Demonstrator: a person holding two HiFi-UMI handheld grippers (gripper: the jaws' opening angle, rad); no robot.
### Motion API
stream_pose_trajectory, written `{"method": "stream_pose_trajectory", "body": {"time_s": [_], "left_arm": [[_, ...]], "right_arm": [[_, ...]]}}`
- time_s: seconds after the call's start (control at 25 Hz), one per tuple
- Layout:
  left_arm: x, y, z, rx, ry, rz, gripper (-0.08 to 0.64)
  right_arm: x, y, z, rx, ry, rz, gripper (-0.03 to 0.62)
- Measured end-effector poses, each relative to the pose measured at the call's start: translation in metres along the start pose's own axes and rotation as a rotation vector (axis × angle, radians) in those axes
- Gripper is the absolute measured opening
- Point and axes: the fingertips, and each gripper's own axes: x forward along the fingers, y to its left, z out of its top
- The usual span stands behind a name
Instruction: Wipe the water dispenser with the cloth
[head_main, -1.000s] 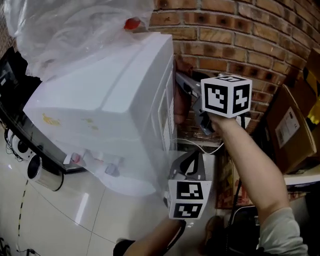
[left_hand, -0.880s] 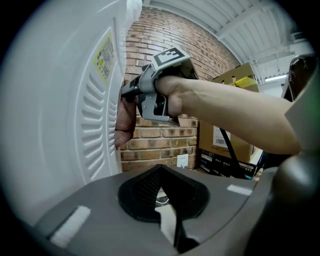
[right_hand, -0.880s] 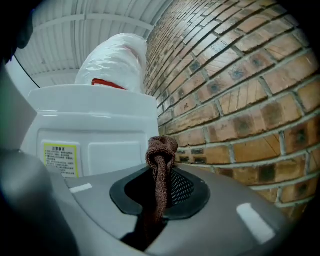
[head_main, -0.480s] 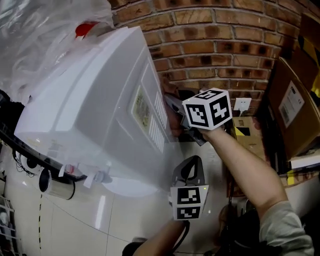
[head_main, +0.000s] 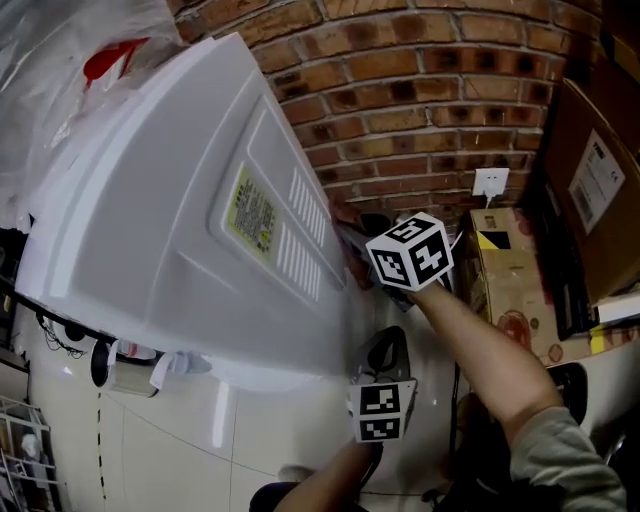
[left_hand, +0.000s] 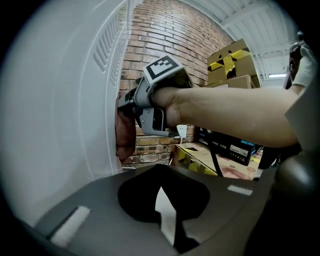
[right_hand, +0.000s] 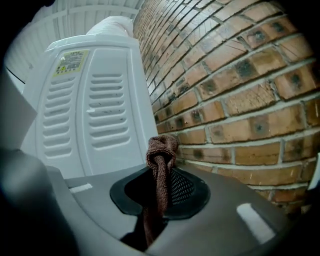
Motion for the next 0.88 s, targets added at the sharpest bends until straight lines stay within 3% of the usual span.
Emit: {"method": "stream_pose_trajectory", "body": {"time_s": [0.32,0.88], "left_arm": [[0.014,0.004,-0.038,-0.014,0.045,0.022,0.0],[0.025,-0.001,-0.088,0.007,0.14,-0.001,0.0]], "right_arm": [[0.022,-0.025,-0.087,0.052,0.104,-0.027,0.067],[0.053,-0.069,-0.248,0.256,0.31,-0.095,0.067]]}}
